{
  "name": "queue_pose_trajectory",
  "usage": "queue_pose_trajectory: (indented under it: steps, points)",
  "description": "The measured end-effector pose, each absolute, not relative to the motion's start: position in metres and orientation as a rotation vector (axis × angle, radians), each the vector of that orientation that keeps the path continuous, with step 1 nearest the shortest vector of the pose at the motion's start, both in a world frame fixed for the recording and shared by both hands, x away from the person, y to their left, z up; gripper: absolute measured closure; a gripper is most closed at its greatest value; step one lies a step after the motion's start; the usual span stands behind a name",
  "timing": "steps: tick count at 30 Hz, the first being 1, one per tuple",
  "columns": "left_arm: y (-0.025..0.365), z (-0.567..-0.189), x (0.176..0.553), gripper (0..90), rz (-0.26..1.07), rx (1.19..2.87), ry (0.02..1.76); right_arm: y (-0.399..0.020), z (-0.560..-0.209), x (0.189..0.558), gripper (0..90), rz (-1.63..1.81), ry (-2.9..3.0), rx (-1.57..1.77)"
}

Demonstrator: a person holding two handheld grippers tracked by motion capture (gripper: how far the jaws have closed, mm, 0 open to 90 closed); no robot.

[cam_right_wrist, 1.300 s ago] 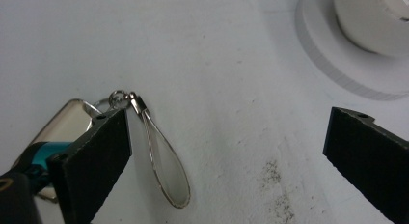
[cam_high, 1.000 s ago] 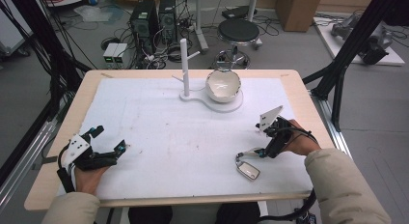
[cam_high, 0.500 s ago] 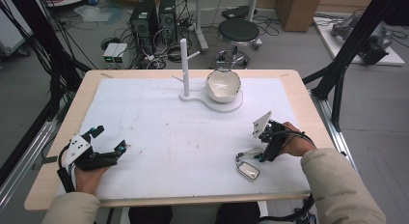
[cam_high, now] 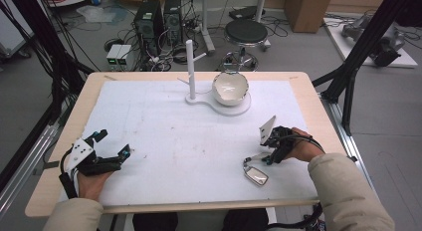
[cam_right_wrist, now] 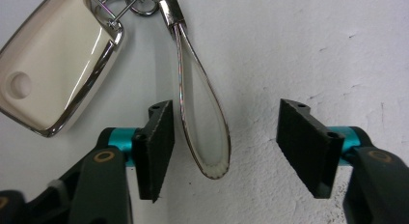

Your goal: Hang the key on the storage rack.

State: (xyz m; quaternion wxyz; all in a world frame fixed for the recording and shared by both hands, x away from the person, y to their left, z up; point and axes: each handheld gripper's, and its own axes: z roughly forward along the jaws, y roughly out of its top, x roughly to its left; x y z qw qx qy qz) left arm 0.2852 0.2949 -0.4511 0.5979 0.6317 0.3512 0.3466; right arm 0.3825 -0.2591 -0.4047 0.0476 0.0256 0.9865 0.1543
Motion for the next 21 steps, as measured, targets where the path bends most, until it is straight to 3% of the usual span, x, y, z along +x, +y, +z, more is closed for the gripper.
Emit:
queue_pose_trajectory:
  steps: [21]
  points:
    - [0.2948,-0.4511,0.2853,1.7,0.805,1.466,0.816,-0.2532,-0.4043,0.3818,72.3,0.418,3.064,0.034]
